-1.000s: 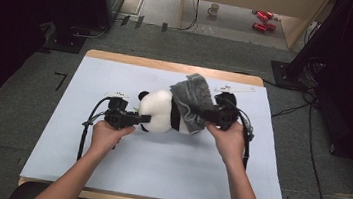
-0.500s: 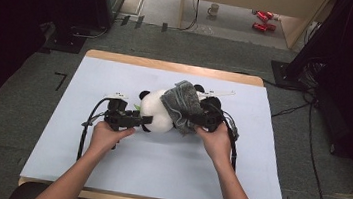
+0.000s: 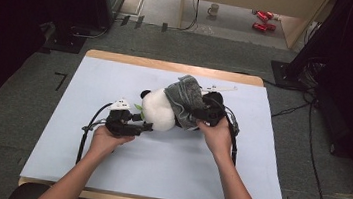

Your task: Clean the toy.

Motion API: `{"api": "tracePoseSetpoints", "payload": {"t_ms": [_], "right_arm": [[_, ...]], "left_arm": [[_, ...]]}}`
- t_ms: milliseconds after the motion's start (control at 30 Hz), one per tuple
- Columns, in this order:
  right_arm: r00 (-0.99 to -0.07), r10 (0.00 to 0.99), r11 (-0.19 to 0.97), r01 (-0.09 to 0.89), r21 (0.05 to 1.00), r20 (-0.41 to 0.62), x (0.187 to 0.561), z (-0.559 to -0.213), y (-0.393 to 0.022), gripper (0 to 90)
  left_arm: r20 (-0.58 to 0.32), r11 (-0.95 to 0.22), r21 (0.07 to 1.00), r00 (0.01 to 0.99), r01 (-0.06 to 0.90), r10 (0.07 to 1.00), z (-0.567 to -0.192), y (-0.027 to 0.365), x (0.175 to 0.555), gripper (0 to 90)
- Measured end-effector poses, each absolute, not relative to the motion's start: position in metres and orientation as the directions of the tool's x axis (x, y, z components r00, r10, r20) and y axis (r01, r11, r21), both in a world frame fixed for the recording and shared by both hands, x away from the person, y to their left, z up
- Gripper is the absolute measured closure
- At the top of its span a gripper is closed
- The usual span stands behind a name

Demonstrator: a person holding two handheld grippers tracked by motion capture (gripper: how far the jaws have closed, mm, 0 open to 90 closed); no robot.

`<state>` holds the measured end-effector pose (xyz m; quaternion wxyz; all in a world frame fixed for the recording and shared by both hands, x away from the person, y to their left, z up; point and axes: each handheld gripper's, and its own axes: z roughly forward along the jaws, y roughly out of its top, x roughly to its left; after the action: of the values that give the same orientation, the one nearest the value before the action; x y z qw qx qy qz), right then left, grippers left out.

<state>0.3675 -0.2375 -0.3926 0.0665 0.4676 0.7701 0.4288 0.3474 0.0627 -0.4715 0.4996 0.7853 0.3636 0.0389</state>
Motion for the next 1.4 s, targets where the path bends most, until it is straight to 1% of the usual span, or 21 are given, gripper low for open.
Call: {"api": "tracePoseSetpoints", "payload": {"t_ms": [167, 233, 367, 567, 767, 800, 867, 1033, 1100, 1233, 1300, 1400], "right_arm": [[-0.551, 0.776, 0.188, 0.666, 0.722, 0.307, 0.370, -0.394, -0.237, 79.0], [-0.551, 0.772, 0.182, 0.668, 0.721, 0.316, 0.371, -0.394, -0.238, 79.0], [-0.554, 0.770, 0.184, 0.668, 0.721, 0.317, 0.372, -0.394, -0.238, 78.9], [-0.554, 0.770, 0.187, 0.672, 0.717, 0.318, 0.376, -0.394, -0.240, 78.9], [-0.551, 0.768, 0.181, 0.675, 0.716, 0.325, 0.376, -0.394, -0.239, 78.7], [-0.550, 0.766, 0.177, 0.677, 0.715, 0.332, 0.376, -0.393, -0.239, 78.6], [-0.550, 0.764, 0.171, 0.678, 0.715, 0.338, 0.376, -0.392, -0.238, 78.6], [-0.555, 0.762, 0.180, 0.676, 0.715, 0.334, 0.376, -0.392, -0.236, 78.6], [-0.554, 0.760, 0.174, 0.678, 0.715, 0.340, 0.376, -0.390, -0.235, 78.6], [-0.565, 0.750, 0.174, 0.671, 0.721, 0.345, 0.373, -0.384, -0.230, 78.7], [-0.579, 0.733, 0.175, 0.667, 0.724, 0.356, 0.371, -0.380, -0.224, 78.7], [-0.619, 0.697, 0.195, 0.650, 0.734, 0.362, 0.366, -0.373, -0.209, 78.7]], "left_arm": [[-0.244, -0.235, 0.849, 0.745, 0.473, 0.620, -0.480, 0.060, 0.352, 42.5], [-0.274, -0.216, 0.841, 0.736, 0.495, 0.620, -0.482, 0.060, 0.354, 42.7], [-0.286, -0.197, 0.843, 0.725, 0.501, 0.626, -0.485, 0.059, 0.358, 45.2], [-0.290, -0.239, 0.810, 0.719, 0.536, 0.632, -0.478, 0.056, 0.367, 43.8], [-0.236, -0.257, 0.839, 0.746, 0.480, 0.623, -0.479, 0.057, 0.367, 51.6], [-0.236, -0.258, 0.837, 0.743, 0.483, 0.626, -0.478, 0.057, 0.367, 53.3], [-0.252, -0.244, 0.827, 0.723, 0.506, 0.643, -0.477, 0.058, 0.368, 54.1], [-0.276, -0.230, 0.818, 0.710, 0.527, 0.648, -0.479, 0.059, 0.370, 57.3], [-0.259, -0.243, 0.818, 0.710, 0.522, 0.655, -0.476, 0.058, 0.368, 63.1], [-0.320, -0.232, 0.785, 0.697, 0.574, 0.642, -0.471, 0.062, 0.366, 76.6], [-0.324, -0.239, 0.782, 0.702, 0.576, 0.634, -0.466, 0.064, 0.363, 80.7], [-0.344, -0.242, 0.768, 0.701, 0.592, 0.624, -0.454, 0.067, 0.357, 83.5]]}}
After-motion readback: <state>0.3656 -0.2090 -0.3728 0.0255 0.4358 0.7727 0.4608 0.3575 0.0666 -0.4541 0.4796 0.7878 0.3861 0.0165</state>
